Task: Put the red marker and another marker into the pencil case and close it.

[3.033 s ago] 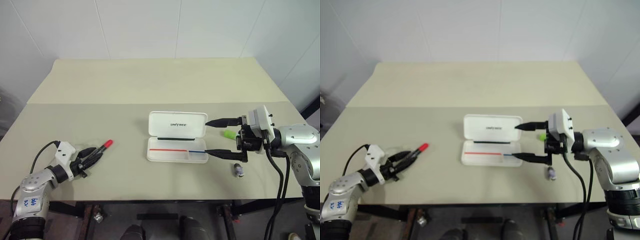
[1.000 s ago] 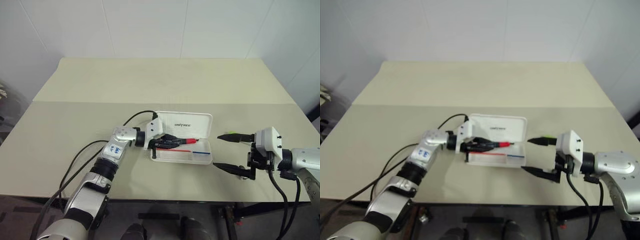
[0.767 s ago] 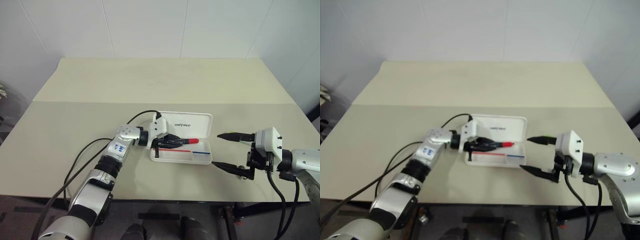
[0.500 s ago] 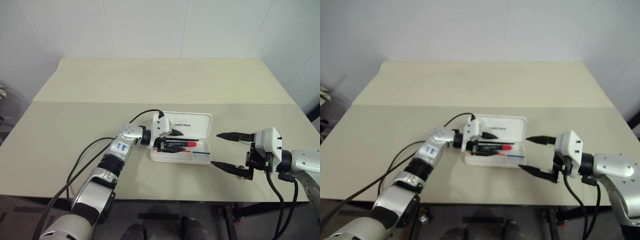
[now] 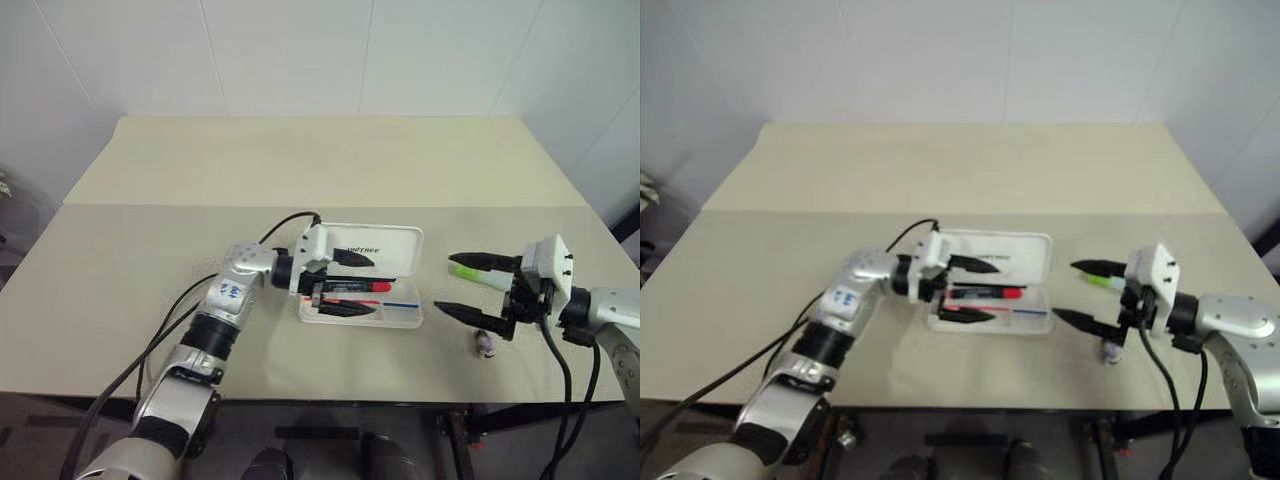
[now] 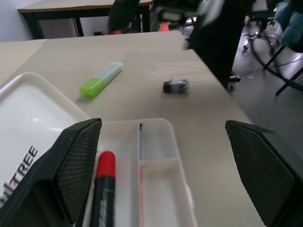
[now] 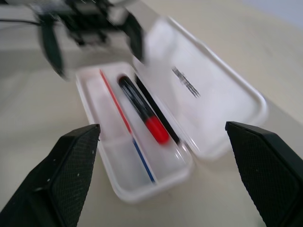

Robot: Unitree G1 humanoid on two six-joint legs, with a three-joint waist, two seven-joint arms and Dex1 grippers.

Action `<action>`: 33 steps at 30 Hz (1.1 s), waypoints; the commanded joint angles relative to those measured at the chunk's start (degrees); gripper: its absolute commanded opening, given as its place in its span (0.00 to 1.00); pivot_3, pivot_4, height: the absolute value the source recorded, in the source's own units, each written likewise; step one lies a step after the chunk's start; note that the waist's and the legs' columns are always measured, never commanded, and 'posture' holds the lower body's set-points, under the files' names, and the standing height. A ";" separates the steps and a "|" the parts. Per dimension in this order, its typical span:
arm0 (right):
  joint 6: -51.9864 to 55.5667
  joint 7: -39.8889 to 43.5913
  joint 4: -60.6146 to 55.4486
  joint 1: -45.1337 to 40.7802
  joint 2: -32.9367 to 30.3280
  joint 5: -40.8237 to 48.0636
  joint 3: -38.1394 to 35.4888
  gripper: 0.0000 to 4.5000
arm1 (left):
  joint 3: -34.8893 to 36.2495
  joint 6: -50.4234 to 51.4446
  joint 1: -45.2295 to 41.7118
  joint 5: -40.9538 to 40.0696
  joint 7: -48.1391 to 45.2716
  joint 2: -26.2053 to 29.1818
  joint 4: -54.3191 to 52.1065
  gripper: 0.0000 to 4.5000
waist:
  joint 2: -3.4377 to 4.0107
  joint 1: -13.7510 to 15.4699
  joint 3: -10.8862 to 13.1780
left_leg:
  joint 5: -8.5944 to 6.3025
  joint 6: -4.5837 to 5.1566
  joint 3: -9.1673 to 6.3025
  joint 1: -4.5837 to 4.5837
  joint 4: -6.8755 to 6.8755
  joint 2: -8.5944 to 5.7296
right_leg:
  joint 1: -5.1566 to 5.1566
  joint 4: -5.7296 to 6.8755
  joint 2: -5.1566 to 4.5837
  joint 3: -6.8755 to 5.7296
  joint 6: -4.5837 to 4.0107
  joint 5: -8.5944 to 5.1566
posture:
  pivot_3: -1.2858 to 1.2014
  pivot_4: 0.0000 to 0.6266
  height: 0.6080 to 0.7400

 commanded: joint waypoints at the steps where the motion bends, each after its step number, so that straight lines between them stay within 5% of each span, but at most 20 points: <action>1: -3.84 3.81 10.16 -4.74 -2.26 -3.37 0.77 1.00 | 3.67 2.29 1.44 -4.50 -2.29 3.77 -6.17 0.99 | 0.00 -0.08 0.00 | 0.00 0.00 0.00 0.01 0.01 0.01 | 0.00 0.01 0.01 0.00 -0.01 0.00 | 0.52 0.24 1.00; 18: -20.76 13.35 63.07 -34.93 1.63 -22.74 13.71 1.00 | 17.88 11.62 9.57 -13.75 -2.84 24.47 -17.34 0.99 | 0.09 -1.73 0.05 | 0.01 -0.01 0.04 0.06 -0.12 0.03 | 0.02 -0.05 0.00 0.01 -0.02 -0.02 | 0.52 0.24 1.00; 33: -21.38 8.26 76.11 -40.52 3.60 -32.52 15.10 1.00 | 23.40 16.51 16.93 -17.06 2.06 29.56 -28.02 0.99 | 0.11 -1.74 0.06 | 0.02 -0.03 0.04 0.07 -0.11 0.02 | 0.02 -0.01 0.00 0.03 -0.04 -0.02 | 0.52 0.24 1.00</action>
